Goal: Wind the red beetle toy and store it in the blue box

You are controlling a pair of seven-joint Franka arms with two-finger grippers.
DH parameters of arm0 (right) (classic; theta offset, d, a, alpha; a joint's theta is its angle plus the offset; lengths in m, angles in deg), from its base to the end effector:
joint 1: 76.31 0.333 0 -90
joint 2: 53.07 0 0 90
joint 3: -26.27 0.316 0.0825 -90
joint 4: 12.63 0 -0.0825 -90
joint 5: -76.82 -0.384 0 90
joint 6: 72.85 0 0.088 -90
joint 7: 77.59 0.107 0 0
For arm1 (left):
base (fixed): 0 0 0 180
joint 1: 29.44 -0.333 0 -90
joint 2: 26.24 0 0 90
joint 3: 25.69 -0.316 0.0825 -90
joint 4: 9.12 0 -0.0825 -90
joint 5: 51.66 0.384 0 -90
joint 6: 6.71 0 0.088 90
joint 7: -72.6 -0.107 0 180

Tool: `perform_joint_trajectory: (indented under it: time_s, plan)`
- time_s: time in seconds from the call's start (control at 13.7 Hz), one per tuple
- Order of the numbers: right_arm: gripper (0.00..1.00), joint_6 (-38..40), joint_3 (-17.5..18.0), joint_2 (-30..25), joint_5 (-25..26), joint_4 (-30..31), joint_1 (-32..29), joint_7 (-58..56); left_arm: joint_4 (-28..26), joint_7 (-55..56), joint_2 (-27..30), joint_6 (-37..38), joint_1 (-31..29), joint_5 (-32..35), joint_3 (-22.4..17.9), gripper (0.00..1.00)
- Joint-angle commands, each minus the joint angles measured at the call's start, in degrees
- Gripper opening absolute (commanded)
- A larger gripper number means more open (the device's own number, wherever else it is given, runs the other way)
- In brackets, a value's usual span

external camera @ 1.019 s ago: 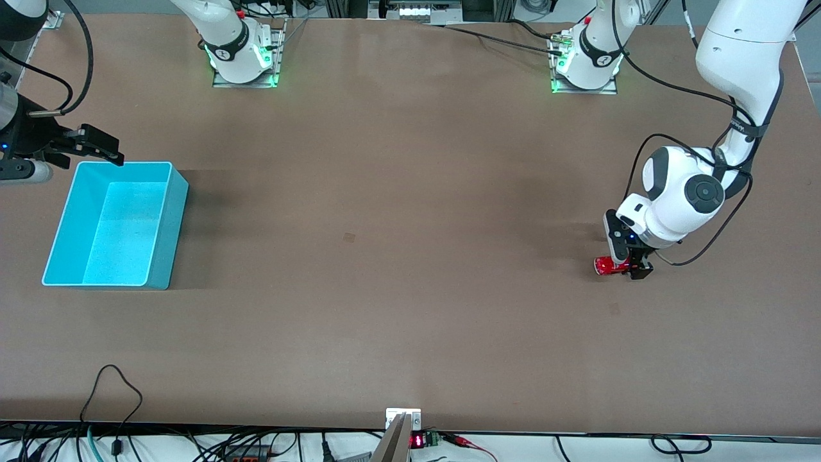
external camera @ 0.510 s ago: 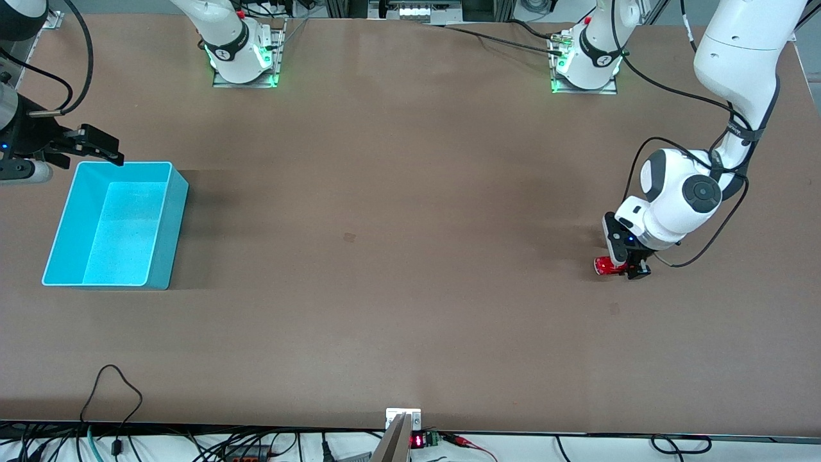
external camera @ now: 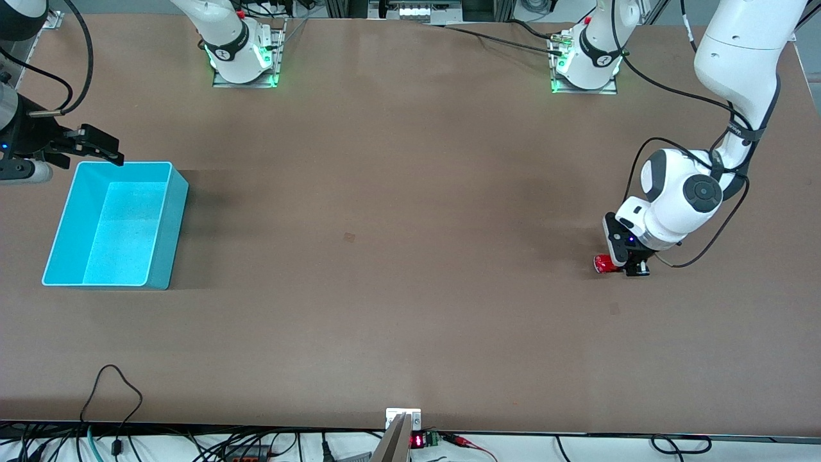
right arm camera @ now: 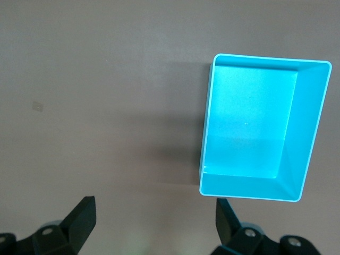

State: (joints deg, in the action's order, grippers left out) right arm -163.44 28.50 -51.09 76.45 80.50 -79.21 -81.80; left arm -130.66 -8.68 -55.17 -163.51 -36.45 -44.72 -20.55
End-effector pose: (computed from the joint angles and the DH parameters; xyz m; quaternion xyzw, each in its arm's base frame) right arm 0.5624 -0.0062 0.5803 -0.9987 -0.0307 0.0392 0.0056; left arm 0.5853 0.0143 0.1808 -0.7369 0.6735 -0.0390 0.0421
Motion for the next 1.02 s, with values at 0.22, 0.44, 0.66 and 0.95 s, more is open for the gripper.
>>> perform_joint_trajectory:
  time_s: [0.22,0.44,0.66,0.95]
  plan:
    - [1.00,0.33,0.06,-0.13,0.89,-0.40,0.26,0.52,0.69,-0.98,-0.69,-0.08,-0.29,1.06,0.05,0.41]
    - [1.00,0.33,0.06,-0.13,0.89,-0.40,0.26,0.52,0.69,-1.07,-1.22,0.10,-0.29,1.06,0.05,0.40]
    - [1.00,0.33,0.06,-0.13,0.89,-0.32,0.26,0.52,0.78,-5.27,-1.57,0.10,-0.29,1.06,0.05,0.40]
    - [1.00,0.33,0.06,-0.13,0.89,-0.40,0.26,0.52,0.70,-5.03,-2.01,0.19,-0.37,0.88,0.05,0.38]
